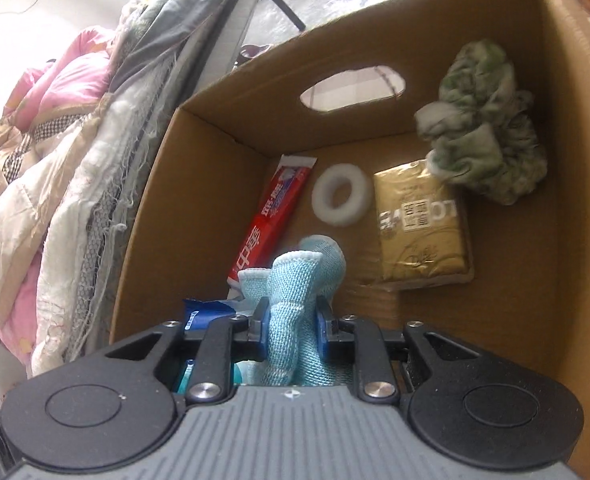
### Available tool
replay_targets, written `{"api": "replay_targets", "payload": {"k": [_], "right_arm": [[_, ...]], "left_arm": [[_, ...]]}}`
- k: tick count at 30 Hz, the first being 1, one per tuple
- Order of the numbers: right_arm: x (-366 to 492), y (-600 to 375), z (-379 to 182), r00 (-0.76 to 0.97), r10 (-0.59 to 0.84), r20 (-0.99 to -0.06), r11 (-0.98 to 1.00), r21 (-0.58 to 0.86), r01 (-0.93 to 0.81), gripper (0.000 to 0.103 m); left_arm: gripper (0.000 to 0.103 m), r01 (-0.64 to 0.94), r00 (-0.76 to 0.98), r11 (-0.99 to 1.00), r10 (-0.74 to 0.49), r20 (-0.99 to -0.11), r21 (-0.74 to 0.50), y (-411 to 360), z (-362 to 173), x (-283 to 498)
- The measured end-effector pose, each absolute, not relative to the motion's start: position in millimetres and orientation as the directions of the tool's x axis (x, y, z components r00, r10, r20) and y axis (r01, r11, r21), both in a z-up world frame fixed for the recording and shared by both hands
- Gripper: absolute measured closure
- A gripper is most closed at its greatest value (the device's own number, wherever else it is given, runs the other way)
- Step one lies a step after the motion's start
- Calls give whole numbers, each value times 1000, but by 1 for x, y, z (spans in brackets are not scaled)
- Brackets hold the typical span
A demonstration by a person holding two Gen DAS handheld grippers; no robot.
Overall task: Organize soft objects
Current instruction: 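Open the left gripper to drop the wipes while the right releases the towel into the box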
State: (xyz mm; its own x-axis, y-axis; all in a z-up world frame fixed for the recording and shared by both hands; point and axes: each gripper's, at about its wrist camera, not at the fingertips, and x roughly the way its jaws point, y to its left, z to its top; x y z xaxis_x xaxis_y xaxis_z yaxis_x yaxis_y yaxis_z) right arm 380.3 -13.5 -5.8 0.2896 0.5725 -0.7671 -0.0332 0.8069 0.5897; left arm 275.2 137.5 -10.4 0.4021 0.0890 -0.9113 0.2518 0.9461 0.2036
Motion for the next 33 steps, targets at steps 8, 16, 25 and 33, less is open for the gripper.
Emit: {"api": "replay_targets", "payload": {"k": [8,16,25,33], "right_arm": [[378,-12,-8,273,557,-784,817,576,-14,53],[373,-24,1,304,576,-759,800,599,-20,52],[349,-42,37,384,610,-693,775,623,-108,52],[299,-75,70,461,636,-619,747,643,-167,50]], "left_arm": [[12,279,451,926,108,-886,254,131,-9,273],[9,285,479,923,95,-873,257,124,1,268],[9,263,496,935,79,-865,237,125,11,260],[9,242,523,952,35,-851,188,120,39,234]]}}
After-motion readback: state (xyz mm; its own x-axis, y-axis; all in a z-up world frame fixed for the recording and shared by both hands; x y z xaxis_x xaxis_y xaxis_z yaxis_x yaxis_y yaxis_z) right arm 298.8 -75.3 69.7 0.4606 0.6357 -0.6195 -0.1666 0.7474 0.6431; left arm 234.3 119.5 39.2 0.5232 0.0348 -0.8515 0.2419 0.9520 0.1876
